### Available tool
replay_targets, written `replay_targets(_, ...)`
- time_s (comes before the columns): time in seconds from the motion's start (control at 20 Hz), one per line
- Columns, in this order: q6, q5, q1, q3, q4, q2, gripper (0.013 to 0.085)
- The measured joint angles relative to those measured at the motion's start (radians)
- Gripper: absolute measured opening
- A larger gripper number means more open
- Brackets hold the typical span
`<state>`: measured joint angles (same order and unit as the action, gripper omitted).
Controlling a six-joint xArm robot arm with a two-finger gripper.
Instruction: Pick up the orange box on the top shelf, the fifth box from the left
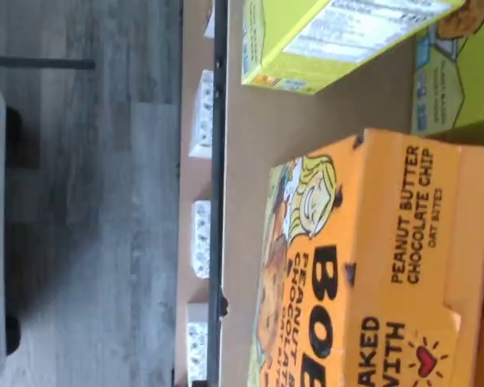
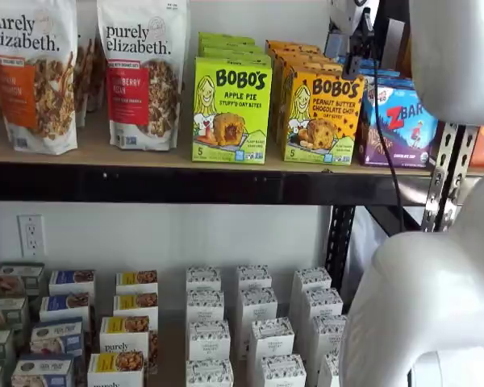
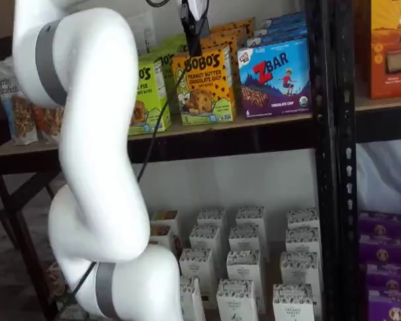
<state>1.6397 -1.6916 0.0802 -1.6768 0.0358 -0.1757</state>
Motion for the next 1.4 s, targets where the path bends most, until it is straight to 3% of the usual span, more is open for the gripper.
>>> replay_targets(0.55, 0.015, -0.116, 0.006, -0.102, -0.038, 0.092, 0.0850)
replay_targets(1.4, 0.011, -0.063, 0.012, -0.049, -0.001, 0.093, 0.0850)
